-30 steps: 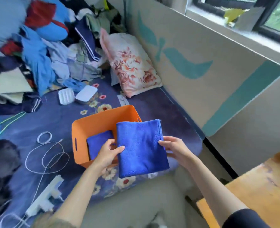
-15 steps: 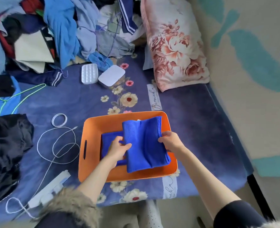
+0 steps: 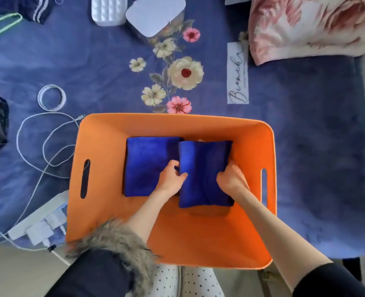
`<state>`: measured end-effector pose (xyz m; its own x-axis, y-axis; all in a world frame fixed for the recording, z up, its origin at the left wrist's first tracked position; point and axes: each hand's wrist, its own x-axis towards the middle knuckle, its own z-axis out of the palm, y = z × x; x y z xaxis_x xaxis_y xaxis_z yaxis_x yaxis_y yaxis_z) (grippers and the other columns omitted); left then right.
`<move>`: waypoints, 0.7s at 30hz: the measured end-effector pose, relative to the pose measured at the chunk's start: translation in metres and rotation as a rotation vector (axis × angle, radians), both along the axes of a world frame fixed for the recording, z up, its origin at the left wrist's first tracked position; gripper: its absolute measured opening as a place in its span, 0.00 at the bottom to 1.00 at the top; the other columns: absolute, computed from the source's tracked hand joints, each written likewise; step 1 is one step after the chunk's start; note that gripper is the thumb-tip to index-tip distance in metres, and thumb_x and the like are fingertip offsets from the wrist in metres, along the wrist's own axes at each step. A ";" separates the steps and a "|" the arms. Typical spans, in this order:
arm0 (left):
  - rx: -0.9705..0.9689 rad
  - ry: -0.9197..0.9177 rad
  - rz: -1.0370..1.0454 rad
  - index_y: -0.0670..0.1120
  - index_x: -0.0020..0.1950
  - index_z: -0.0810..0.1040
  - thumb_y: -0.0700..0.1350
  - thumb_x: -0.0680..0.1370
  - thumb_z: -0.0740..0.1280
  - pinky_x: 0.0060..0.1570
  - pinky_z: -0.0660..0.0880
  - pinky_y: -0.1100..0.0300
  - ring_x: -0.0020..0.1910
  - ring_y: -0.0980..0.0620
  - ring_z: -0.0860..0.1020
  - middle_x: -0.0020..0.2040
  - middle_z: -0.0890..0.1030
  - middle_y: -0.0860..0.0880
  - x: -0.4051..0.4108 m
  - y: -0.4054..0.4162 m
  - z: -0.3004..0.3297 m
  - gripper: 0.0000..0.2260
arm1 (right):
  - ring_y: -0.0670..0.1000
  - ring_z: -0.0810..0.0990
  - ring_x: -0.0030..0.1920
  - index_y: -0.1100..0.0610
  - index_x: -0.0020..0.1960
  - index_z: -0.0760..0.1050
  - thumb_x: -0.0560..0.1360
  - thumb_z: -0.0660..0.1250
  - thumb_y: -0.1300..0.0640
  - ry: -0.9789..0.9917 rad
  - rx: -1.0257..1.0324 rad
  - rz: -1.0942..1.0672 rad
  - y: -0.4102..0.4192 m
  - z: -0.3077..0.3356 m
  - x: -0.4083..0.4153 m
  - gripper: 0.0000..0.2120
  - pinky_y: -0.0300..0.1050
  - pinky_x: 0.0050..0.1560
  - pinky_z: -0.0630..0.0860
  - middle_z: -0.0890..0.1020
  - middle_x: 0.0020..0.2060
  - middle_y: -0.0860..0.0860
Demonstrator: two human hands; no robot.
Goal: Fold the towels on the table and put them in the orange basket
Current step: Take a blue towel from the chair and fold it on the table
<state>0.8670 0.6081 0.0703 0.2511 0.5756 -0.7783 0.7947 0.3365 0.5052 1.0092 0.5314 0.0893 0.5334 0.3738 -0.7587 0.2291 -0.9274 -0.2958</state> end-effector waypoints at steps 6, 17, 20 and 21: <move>-0.010 -0.014 0.047 0.47 0.55 0.68 0.42 0.78 0.65 0.50 0.76 0.50 0.42 0.50 0.73 0.39 0.72 0.52 0.004 0.010 -0.014 0.08 | 0.61 0.75 0.57 0.66 0.62 0.65 0.76 0.58 0.63 -0.093 -0.055 -0.017 0.009 -0.010 -0.003 0.15 0.50 0.54 0.73 0.75 0.56 0.61; 0.595 0.007 -0.593 0.45 0.69 0.67 0.41 0.74 0.69 0.58 0.72 0.49 0.68 0.43 0.67 0.71 0.66 0.44 -0.009 0.001 -0.019 0.24 | 0.59 0.44 0.76 0.62 0.75 0.37 0.78 0.59 0.62 -0.246 -0.117 0.459 -0.008 0.001 -0.030 0.37 0.52 0.75 0.51 0.41 0.76 0.59; 0.544 0.072 -0.956 0.49 0.77 0.51 0.50 0.75 0.68 0.73 0.47 0.45 0.75 0.44 0.38 0.77 0.39 0.45 -0.016 -0.002 -0.022 0.37 | 0.60 0.35 0.75 0.64 0.74 0.33 0.80 0.55 0.63 -0.364 -0.265 0.817 -0.015 -0.019 -0.027 0.34 0.56 0.75 0.42 0.36 0.74 0.60; 0.523 0.112 -1.046 0.51 0.77 0.44 0.54 0.75 0.67 0.72 0.40 0.45 0.72 0.45 0.31 0.74 0.32 0.47 -0.016 -0.001 -0.024 0.40 | 0.60 0.35 0.74 0.64 0.74 0.33 0.80 0.56 0.63 -0.367 -0.301 0.870 -0.015 -0.024 -0.022 0.35 0.56 0.75 0.41 0.35 0.74 0.60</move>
